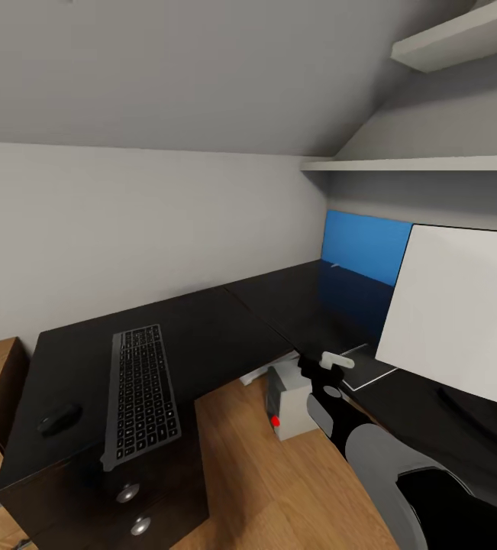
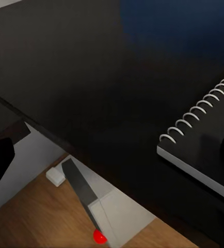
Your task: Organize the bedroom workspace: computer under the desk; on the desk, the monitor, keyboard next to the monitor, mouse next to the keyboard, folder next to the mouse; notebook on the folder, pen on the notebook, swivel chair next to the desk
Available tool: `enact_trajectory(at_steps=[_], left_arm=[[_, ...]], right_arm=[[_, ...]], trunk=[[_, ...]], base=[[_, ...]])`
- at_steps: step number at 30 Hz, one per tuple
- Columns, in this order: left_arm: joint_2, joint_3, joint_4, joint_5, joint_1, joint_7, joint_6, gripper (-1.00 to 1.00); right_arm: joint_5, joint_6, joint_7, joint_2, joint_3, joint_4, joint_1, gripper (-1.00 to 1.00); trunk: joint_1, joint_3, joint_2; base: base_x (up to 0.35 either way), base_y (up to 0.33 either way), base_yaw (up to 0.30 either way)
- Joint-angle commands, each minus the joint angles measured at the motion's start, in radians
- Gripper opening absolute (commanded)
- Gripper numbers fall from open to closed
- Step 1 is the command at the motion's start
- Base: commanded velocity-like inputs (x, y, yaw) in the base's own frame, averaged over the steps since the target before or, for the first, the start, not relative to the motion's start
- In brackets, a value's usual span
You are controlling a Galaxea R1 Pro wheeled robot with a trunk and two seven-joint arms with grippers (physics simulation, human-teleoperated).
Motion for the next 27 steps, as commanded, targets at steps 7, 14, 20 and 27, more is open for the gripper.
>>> enact_trajectory(at_steps=[7,14,20,27], left_arm=[[0.001,-0.006,0.0,0.01,-0.001,0.006,-0.006,1.0],[0.001,-0.007,0.0,0.01,-0.001,0.006,-0.007,1.0],[0.001,-0.008,0.0,0.012,-0.001,0.006,-0.006,1.0],[0.0,-0.008,0.0,0.012,-0.001,0.006,-0.006,1.0]], right_arm=[[-0.019,-0.006,-0.004,0.0,0.001,0.083,0.0,1.0],[-0.015,-0.007,-0.004,0.0,0.002,0.082,0.0,1.0],[-0.014,-0.01,-0.004,0.0,0.004,0.082,0.0,1.0],[-0.013,-0.011,-0.004,0.0,0.004,0.082,0.0,1.0]], trunk=[[0.0,-0.001,0.0],[-0.012,0.008,0.021],[-0.035,0.027,0.063],[-0.061,0.049,0.112]], base=[[0.0,0.0,0.0],[0.0,0.0,0.0],[0.0,0.0,0.0],[0.0,0.0,0.0]])
